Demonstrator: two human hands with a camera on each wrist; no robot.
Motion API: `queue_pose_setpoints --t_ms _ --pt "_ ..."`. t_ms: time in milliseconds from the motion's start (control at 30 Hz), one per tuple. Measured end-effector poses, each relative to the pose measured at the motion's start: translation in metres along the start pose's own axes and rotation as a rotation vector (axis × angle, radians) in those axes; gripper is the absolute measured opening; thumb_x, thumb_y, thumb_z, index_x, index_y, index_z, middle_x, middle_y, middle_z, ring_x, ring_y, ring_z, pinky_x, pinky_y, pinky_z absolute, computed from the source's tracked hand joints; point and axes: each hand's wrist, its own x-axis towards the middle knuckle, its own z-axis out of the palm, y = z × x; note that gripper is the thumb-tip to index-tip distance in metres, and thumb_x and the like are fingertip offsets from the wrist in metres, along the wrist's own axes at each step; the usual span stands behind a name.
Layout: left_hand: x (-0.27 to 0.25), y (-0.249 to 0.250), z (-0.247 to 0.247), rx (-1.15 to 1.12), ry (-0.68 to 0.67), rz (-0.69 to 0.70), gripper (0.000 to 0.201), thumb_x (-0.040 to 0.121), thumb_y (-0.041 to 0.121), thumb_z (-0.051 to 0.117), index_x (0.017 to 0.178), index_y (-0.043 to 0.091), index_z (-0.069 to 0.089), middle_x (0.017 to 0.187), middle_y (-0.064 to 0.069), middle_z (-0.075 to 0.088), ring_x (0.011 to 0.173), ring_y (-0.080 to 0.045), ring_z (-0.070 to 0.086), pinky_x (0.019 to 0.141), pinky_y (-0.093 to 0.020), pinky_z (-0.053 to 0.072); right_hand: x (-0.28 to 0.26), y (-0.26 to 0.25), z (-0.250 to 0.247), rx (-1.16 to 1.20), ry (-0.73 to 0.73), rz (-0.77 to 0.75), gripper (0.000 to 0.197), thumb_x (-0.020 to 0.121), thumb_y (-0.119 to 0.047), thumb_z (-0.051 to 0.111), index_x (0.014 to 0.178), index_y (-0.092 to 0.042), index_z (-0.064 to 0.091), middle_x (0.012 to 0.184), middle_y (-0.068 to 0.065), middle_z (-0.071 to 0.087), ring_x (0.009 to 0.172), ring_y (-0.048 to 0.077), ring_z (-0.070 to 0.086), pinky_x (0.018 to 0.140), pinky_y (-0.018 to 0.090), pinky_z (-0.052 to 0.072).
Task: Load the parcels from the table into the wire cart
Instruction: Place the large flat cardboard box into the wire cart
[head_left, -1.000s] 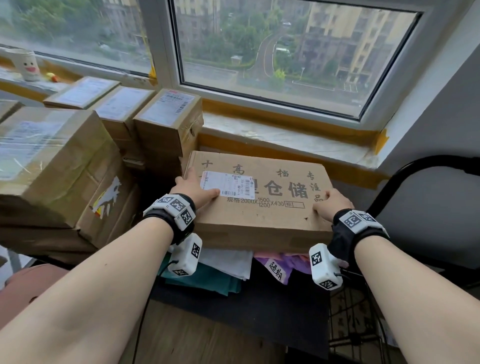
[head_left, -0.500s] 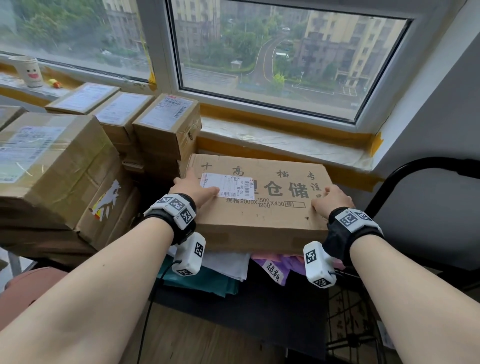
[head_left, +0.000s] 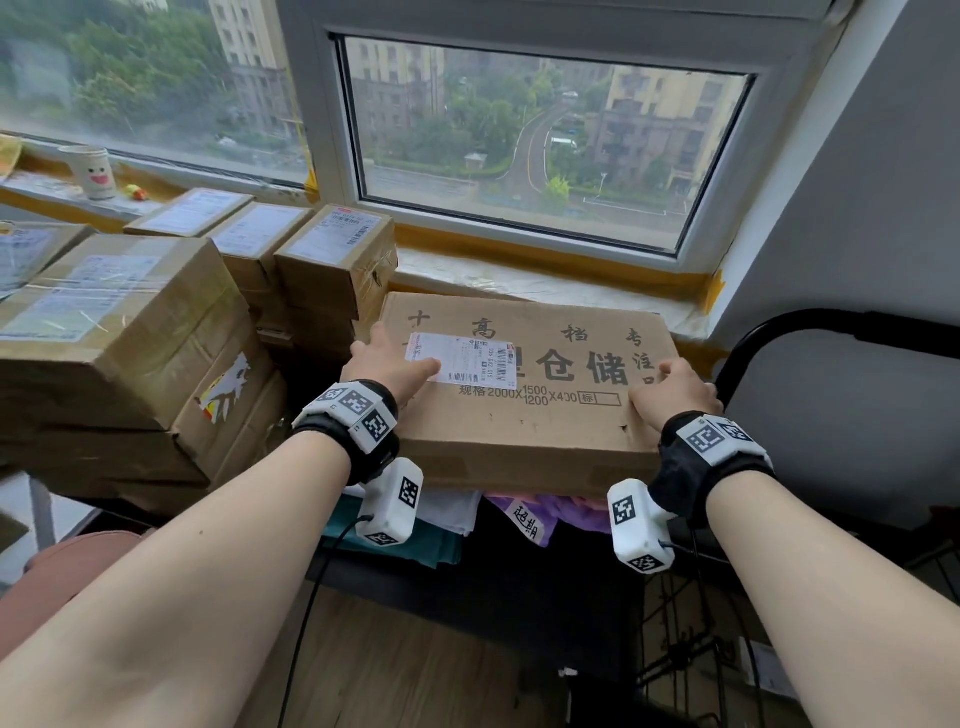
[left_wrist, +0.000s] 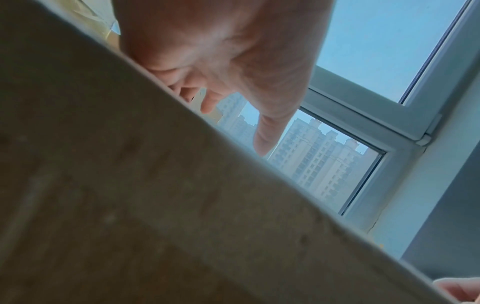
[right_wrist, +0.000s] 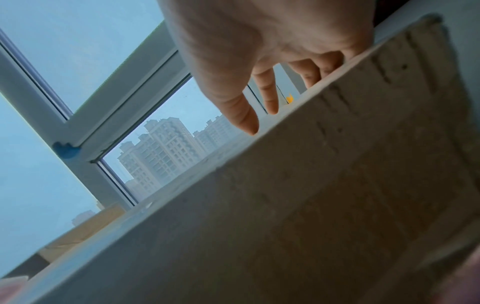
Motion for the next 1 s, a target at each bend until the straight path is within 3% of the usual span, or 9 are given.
queue_pose_setpoints --t_ms 167,433,567,767,900,1000 --pt "-0.028 0.005 0.001 -0.068 0.094 -0.017 0.075 0.083 0.044 0.062 0.142 0.008 0.031 0.139 -0.015 0.04 0.124 -0.034 0.046 0.101 -0.042 0.039 -0.018 0.018 -0.02 0.073 0.068 -0.028 0.052 0.086 -0.031 0.055 0.136 -0.027 0.043 0.139 0.016 0.04 0.128 0.035 0.037 0.107 0.04 0.031" --pt "-0.058 -0.003 -0.002 -0.235 0.152 -0.092 0.075 0.082 0.054 0.059 0.136 0.005 0.042 0.137 -0.02 0.039 0.123 -0.037 0.044 0.103 -0.045 0.04 -0.054 0.04 -0.049 0.104 0.219 -0.045 0.049 0.084 -0.035 0.056 0.132 -0.031 0.045 0.134 0.016 0.043 0.123 0.036 0.043 0.105 0.042 0.033" --pt "-0.081 -0.009 -0.007 -0.279 0.159 -0.055 0.075 0.08 0.058 0.058 0.132 0.005 0.047 0.134 -0.02 0.041 0.121 -0.037 0.044 0.102 -0.047 0.041 -0.088 0.053 -0.066 0.123 0.302 -0.033 0.049 0.084 -0.035 0.055 0.132 -0.031 0.044 0.133 0.015 0.042 0.121 0.036 0.043 0.103 0.042 0.033" --pt "-0.122 -0.016 -0.004 -0.286 0.122 0.052 0.065 0.085 0.054 0.055 0.131 0.009 0.05 0.134 -0.018 0.042 0.124 -0.036 0.041 0.105 -0.04 0.035 -0.138 0.083 -0.08 0.098 0.362 -0.003 0.053 0.083 -0.037 0.054 0.134 -0.033 0.043 0.133 0.015 0.041 0.119 0.036 0.046 0.104 0.043 0.036" --pt "-0.145 -0.01 0.013 -0.381 0.038 0.162 0.053 0.086 0.05 0.056 0.125 0.014 0.058 0.123 -0.012 0.061 0.111 -0.031 0.056 0.094 -0.035 0.047 -0.161 0.113 -0.096 0.078 0.41 0.057 0.052 0.083 -0.038 0.054 0.134 -0.033 0.042 0.132 0.015 0.042 0.118 0.036 0.046 0.104 0.043 0.037" --pt "-0.162 0.002 0.024 -0.397 -0.002 0.196 0.049 0.088 0.047 0.057 0.122 0.012 0.059 0.116 -0.009 0.064 0.105 -0.029 0.059 0.083 -0.031 0.045 -0.171 0.135 -0.11 0.081 0.445 0.096 0.052 0.084 -0.037 0.054 0.135 -0.033 0.042 0.133 0.016 0.041 0.119 0.037 0.045 0.105 0.045 0.036"
